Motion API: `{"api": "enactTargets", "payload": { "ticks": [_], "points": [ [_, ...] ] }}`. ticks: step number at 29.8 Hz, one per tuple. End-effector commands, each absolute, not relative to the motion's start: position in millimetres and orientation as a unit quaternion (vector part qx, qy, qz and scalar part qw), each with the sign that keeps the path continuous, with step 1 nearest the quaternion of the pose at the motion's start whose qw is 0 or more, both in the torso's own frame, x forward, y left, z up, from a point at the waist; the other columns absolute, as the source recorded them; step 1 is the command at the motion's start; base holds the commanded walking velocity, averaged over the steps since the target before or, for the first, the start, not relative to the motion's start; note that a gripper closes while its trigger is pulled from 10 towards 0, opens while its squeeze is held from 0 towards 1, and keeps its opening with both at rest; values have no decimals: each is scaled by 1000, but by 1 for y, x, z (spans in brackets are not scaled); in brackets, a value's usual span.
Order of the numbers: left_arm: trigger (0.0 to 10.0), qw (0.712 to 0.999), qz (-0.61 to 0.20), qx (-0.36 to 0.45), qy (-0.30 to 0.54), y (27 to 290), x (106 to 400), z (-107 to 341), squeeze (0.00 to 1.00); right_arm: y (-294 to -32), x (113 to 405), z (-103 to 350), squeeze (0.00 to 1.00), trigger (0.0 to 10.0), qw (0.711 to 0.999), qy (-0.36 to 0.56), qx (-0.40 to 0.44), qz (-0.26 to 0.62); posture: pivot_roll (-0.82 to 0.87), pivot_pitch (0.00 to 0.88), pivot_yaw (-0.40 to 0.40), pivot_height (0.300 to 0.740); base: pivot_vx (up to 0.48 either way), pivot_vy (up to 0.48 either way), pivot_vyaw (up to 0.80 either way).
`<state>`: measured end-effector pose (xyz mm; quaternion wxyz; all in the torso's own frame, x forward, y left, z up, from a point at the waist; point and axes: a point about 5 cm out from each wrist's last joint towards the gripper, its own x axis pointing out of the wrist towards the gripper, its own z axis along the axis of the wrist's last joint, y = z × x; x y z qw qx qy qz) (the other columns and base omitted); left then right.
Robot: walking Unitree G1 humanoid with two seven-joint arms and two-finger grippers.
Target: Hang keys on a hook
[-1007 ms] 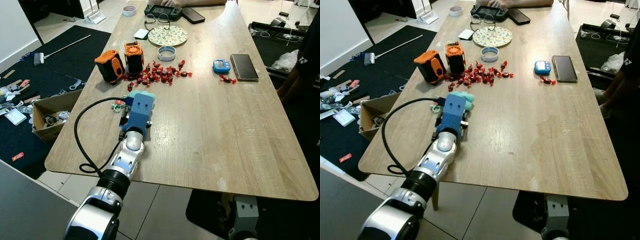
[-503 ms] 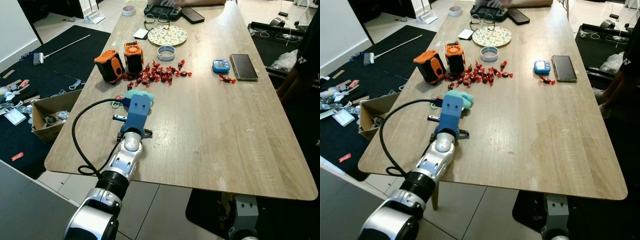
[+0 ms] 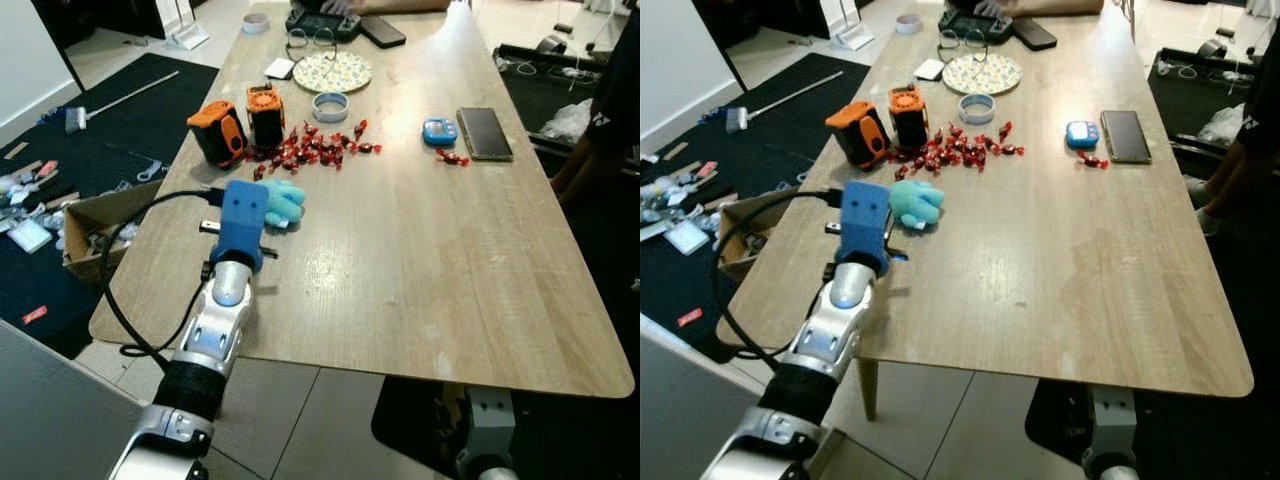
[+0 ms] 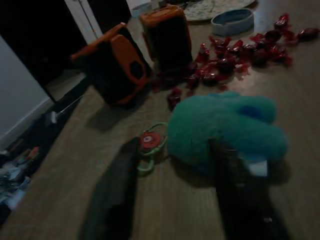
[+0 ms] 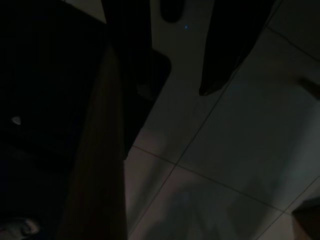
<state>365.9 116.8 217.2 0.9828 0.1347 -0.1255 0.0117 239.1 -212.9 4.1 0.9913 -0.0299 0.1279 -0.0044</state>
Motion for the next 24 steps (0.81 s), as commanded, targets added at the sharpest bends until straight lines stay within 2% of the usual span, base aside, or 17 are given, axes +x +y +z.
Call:
{"api": "enactTargets", "payload": {
  "ticks": [1, 2, 4, 10, 11, 12, 19, 24],
  "points": [
    [10000, 980, 14, 158, -124, 121, 363, 212, 1000, -216, 231, -4, 0, 10000, 989, 148, -27, -11, 11, 270, 58, 740, 0, 0, 0],
    [10000, 970, 18, 201, -137, 120, 361, 212, 1000, -215, 232, -4, 0, 10000, 989, 147, -27, -8, 15, 266, 52, 740, 0, 0, 0],
    [10000, 966, 11, 217, -141, 114, 362, 215, 1000, -214, 234, -3, 0, 10000, 989, 147, -28, -6, 16, 265, 51, 740, 0, 0, 0],
    [10000, 974, -28, 188, -121, 87, 367, 223, 1000, -214, 235, -3, 0, 10000, 989, 146, -28, -4, 14, 269, 54, 740, 0, 0, 0],
    [10000, 979, -40, 171, -107, 78, 369, 221, 475, -214, 234, -4, 0, 10000, 989, 146, -28, -5, 14, 269, 54, 740, 0, 0, 0],
    [10000, 983, -48, 157, -86, 70, 370, 216, 0, -215, 233, -4, 0, 10000, 989, 147, -28, -7, 11, 278, 59, 740, 0, 0, 0],
    [10000, 989, -65, 131, -22, 57, 373, 192, 0, -220, 228, -2, 0, 10000, 990, 140, -28, -17, -26, 310, 72, 740, 0, 0, 0],
    [10000, 988, -53, 142, -11, 58, 374, 182, 0, -225, 228, 8, 0, 10000, 992, 119, -24, -29, -54, 333, 73, 740, 0, 0, 0]
  ]
}}
